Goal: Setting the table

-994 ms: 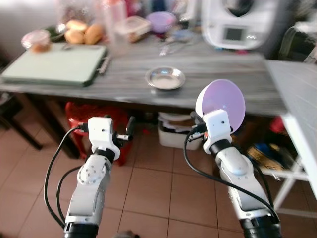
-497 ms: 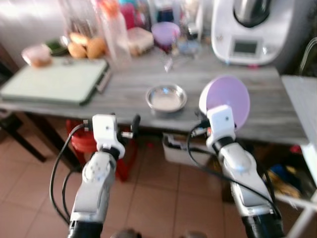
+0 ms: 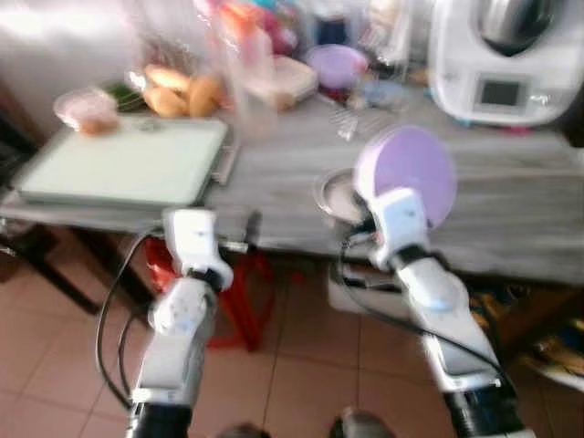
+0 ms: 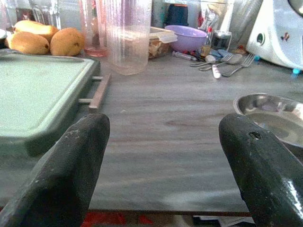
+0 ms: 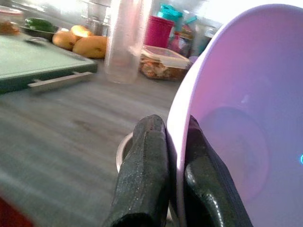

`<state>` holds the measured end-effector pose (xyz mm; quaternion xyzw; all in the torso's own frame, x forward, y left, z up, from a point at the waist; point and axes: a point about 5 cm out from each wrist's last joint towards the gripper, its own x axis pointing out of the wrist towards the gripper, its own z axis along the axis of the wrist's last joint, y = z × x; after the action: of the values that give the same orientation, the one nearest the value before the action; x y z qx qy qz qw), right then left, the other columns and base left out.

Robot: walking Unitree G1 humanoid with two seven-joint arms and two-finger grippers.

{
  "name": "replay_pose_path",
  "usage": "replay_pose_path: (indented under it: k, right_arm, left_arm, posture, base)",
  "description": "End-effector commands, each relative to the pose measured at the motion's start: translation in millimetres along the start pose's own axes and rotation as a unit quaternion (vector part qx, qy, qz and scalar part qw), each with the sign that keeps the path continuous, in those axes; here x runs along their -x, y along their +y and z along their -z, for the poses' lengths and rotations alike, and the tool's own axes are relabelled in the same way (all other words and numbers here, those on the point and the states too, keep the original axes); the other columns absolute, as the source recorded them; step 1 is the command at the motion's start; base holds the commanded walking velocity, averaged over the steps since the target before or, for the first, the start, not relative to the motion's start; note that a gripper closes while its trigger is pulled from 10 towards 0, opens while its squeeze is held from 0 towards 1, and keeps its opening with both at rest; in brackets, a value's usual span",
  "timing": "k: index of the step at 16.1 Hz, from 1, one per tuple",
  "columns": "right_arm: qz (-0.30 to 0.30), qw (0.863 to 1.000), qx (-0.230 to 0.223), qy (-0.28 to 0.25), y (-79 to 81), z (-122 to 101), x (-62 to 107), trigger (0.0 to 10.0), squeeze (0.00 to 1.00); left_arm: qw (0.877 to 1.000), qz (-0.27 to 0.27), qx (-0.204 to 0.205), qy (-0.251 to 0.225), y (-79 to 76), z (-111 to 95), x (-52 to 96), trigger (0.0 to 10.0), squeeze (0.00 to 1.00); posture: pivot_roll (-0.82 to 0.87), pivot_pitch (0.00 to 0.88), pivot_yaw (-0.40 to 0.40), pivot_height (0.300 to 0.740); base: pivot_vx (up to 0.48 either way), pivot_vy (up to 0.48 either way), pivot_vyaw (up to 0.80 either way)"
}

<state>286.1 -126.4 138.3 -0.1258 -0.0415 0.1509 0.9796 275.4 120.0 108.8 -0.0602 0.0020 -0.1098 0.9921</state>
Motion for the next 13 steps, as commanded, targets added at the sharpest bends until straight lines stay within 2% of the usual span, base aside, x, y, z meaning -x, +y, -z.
replay_pose_path:
  k: [1,5,6,9,13]
  right_arm:
    - [0.0,1.0,0.0,-0.023,3.6,-11.0,-5.2,10.0,0.0]
    - [0.013,1.0,0.007,-0.019,1.0,-9.6,-5.6,10.0,0.0]
    - [0.014,1.0,0.008,-0.02,0.2,-9.6,-5.4,10.0,0.0]
    - [0.02,1.0,0.007,-0.016,-0.7,-8.5,-5.2,10.0,0.0]
    - [0.032,0.999,-0.013,-0.007,-1.9,-6.7,-5.4,10.0,0.0]
  left_arm:
    - [1.0,-0.007,-0.015,-0.014,7.9,-6.4,0.4,10.0,0.0]
    - [1.0,0.011,-0.012,-0.022,5.8,-7.8,2.5,10.0,0.0]
    - [1.0,0.015,-0.01,-0.024,5.1,-8.1,2.9,10.0,0.0]
    - [1.0,0.017,-0.011,-0.024,3.8,-8.0,3.6,10.0,0.0]
    - [1.0,0.017,-0.01,-0.022,4.1,-6.5,5.2,10.0,0.0]
  posture:
    - [-0.03,0.0,0.047,0.74]
    - [-0.03,0.0,0.047,0.74]
    - [-0.03,0.0,0.046,0.74]
    - [-0.03,0.0,0.046,0.74]
    - [-0.03,0.0,0.045,0.74]
  base:
    - [0.0,0.0,0.0]
    - [0.065,0.0,0.0]
    - [0.352,0.0,0.0]
    - [0.374,0.0,0.65]
    - [0.369,0.0,0.0]
